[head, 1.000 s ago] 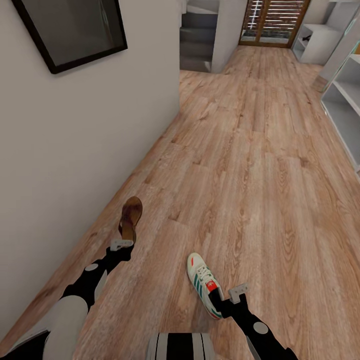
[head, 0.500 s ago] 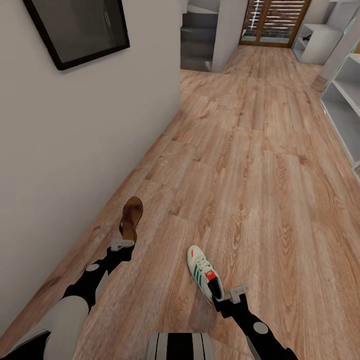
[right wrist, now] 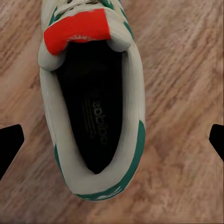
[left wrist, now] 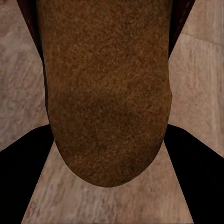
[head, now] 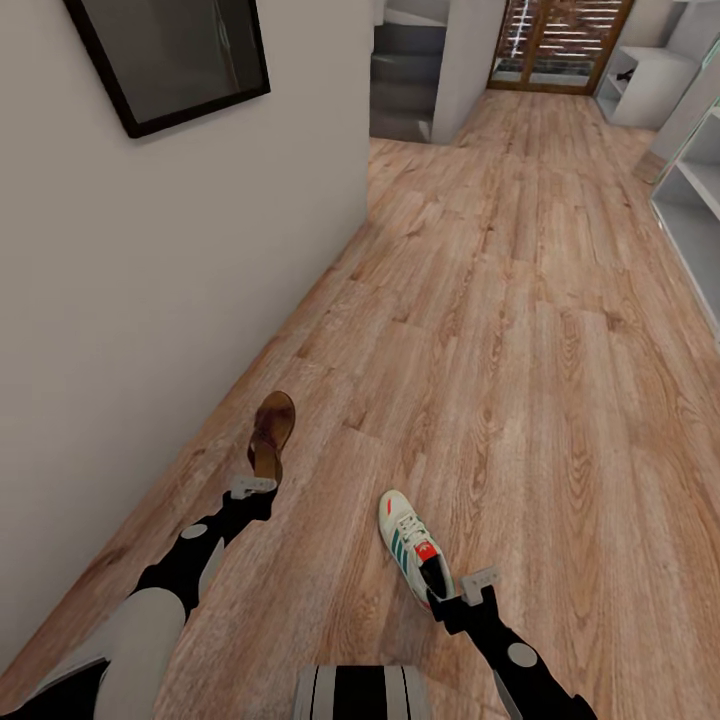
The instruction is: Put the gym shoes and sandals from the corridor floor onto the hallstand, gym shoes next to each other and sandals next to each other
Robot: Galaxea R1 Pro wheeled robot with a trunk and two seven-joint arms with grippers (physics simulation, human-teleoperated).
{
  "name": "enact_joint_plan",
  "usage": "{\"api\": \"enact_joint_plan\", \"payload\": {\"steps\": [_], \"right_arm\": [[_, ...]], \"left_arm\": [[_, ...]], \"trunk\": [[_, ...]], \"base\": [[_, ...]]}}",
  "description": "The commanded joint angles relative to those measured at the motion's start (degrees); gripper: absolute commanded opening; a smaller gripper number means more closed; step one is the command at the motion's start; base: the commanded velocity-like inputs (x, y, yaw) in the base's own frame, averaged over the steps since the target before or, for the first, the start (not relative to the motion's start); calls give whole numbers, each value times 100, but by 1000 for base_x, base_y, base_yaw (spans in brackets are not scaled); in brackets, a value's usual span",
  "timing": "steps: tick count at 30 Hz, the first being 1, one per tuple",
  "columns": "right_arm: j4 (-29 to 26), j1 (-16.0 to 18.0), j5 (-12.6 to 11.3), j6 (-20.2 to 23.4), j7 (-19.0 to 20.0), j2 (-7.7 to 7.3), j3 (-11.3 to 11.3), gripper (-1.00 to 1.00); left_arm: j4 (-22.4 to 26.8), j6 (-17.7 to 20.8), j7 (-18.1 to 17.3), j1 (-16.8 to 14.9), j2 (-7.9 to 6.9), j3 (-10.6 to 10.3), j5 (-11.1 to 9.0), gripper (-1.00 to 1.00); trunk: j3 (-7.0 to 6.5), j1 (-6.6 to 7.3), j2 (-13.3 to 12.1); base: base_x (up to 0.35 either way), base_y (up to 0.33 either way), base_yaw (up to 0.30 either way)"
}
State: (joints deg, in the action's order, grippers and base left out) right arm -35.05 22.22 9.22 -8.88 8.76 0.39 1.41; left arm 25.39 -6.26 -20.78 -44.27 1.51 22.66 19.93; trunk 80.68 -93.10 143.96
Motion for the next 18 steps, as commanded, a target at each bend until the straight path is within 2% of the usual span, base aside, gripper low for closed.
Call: {"api": "enact_joint_plan", "payload": {"steps": [1,10,14,18], "right_arm": [[-1,2,49,-18,-18,1,-9,100],[-19,2,74,-18,-292,5,5,100],[-20,2,196,-18,-687,12,16,100],[-14,2,231,-18,-773,14,17,100]], "left_arm": [[1,-26,-32,-2,6,46,61,-100],[1,-25,-32,21,-4,29,63,-100],[1,-28,-32,41,-7,32,63,-100],[1,-32,-32,48,-15,32,57,-100]], "trunk": [[3,1,1],[3,1,1],[3,1,1],[3,1,1]], "base": [[0,0,2],[0,0,0],[0,0,0],[0,1,0]]}}
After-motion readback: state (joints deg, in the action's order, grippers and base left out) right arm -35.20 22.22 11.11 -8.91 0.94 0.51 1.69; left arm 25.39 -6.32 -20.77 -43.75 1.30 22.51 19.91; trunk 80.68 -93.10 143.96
